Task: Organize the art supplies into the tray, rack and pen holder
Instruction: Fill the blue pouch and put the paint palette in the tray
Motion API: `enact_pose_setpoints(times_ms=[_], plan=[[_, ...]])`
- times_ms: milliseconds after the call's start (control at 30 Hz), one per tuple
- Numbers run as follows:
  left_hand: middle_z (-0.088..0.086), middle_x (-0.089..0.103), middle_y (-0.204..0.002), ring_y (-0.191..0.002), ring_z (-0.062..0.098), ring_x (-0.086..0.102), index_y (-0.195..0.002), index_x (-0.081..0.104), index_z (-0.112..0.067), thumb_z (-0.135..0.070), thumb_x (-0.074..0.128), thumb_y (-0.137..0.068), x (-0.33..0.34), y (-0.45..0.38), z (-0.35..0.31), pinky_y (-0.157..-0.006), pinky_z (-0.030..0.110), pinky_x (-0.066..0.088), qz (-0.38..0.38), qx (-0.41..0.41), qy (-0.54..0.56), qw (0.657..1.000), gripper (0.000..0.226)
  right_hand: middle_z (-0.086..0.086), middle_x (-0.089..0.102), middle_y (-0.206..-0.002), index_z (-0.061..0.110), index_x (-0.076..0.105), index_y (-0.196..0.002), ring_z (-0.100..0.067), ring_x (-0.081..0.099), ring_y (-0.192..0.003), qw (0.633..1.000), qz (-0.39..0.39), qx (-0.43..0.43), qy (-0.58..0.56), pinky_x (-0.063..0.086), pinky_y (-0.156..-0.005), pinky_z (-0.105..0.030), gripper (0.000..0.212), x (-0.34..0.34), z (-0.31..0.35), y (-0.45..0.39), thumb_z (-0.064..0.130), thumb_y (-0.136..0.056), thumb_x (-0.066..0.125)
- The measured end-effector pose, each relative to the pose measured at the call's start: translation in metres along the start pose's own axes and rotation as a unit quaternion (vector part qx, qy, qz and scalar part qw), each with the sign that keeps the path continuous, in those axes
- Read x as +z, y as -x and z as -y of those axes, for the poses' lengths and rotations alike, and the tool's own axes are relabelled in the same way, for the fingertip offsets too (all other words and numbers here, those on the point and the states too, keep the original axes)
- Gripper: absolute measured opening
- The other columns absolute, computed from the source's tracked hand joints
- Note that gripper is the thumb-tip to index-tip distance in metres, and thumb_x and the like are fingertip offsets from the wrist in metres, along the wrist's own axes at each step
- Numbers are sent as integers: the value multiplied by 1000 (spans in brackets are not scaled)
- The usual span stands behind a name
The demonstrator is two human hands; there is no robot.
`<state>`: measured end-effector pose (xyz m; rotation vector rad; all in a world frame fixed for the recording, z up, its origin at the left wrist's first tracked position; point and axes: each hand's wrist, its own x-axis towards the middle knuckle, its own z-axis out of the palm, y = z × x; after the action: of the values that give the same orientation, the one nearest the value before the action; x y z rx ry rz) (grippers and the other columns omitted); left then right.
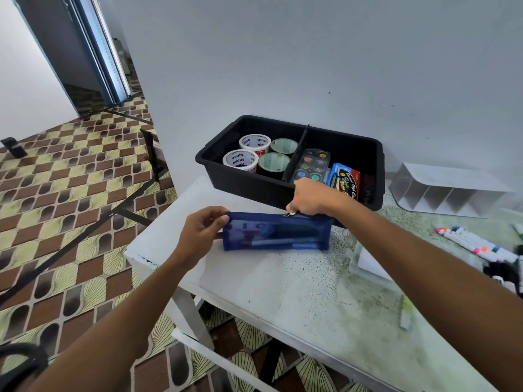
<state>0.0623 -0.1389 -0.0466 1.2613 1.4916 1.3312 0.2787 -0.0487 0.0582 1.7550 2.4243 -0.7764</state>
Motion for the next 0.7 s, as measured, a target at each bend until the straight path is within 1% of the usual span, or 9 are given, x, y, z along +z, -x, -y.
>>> enact_pose_setpoints(times_ms=[67, 133, 267, 333, 400, 500, 567, 633, 700], plan=[[1, 65, -100, -95, 20, 63, -102, 62, -13, -9, 48, -97, -9, -3, 1, -68, 23, 59, -14, -9, 2, 1000, 15, -5, 41, -57, 9, 41, -60, -18, 37, -50, 999, -25, 13, 22, 30, -51, -28, 38, -3, -13, 3, 19, -90, 62], [1, 64, -100, -96, 20, 63, -99, 62, -17, -9, 48, -97, -16, -7, 1, -69, 23, 59, -30, -22, 7, 999, 16, -4, 39, -59, 10, 39, -62, -18, 36, -51, 998, -42, 26, 41, 28, -50, -28, 36, -6, -25, 6, 18, -90, 61], [2, 64, -101, -96, 21, 63, -96, 62, -21, -9, 49, -97, -24, -10, 2, -69, 24, 59, -40, -28, 12, 999, 18, -3, 36, -58, 10, 38, -62, -16, 32, -49, 997, -56, 48, 11, 26, -49, -28, 37, -8, -44, 15, 17, -90, 60], [0, 64, -102, -97, 22, 63, -97, 62, -21, -9, 49, -97, -23, -12, 2, -70, 24, 58, -41, -27, -3, 999, 17, -4, 41, -61, 10, 39, -64, -17, 39, -53, 995, -82, 56, 32, 31, -51, -29, 35, -3, -47, 18, 18, -92, 57], [-1, 63, -103, -97, 21, 62, -99, 61, -20, -10, 49, -97, -21, -11, 3, -70, 24, 58, -48, -23, -19, 998, 17, -6, 49, -67, 9, 44, -69, -19, 48, -59, 990, -121, 58, 53, 38, -55, -30, 30, 4, -45, 23, 20, -95, 54], [1, 63, -103, -98, 21, 62, -99, 61, -20, -9, 49, -97, -21, -7, 5, -74, 29, 58, -47, -24, -2, 999, 16, -8, 60, -84, 9, 52, -91, -24, 58, -75, 980, -178, 48, 81, 47, -65, -34, 23, 20, -43, 31, 30, -99, 49], [2, 63, -103, -99, 22, 62, -97, 61, -21, -10, 49, -97, -22, -3, 5, -78, 35, 58, -41, -29, 17, 999, 16, -8, 63, -88, 10, 52, -100, -28, 62, -80, 970, -231, 24, 77, 53, -71, -40, 24, 34, -47, 34, 33, -100, 45], [2, 64, -104, -100, 23, 63, -98, 61, -21, -10, 50, -97, -22, 3, 4, -80, 37, 58, -35, -30, 27, 999, 16, -5, 64, -80, 13, 51, -96, -27, 62, -72, 957, -290, -9, 30, 53, -65, -39, 21, 47, -53, 36, 32, -100, 45], [1, 66, -102, -99, 24, 64, -98, 62, -20, -9, 50, -96, -20, 11, 5, -78, 33, 59, -26, -33, 40, 998, 16, -3, 61, -70, 14, 49, -90, -24, 59, -63, 942, -331, -38, -37, 48, -55, -35, 18, 63, -59, 40, 29, -100, 45]])
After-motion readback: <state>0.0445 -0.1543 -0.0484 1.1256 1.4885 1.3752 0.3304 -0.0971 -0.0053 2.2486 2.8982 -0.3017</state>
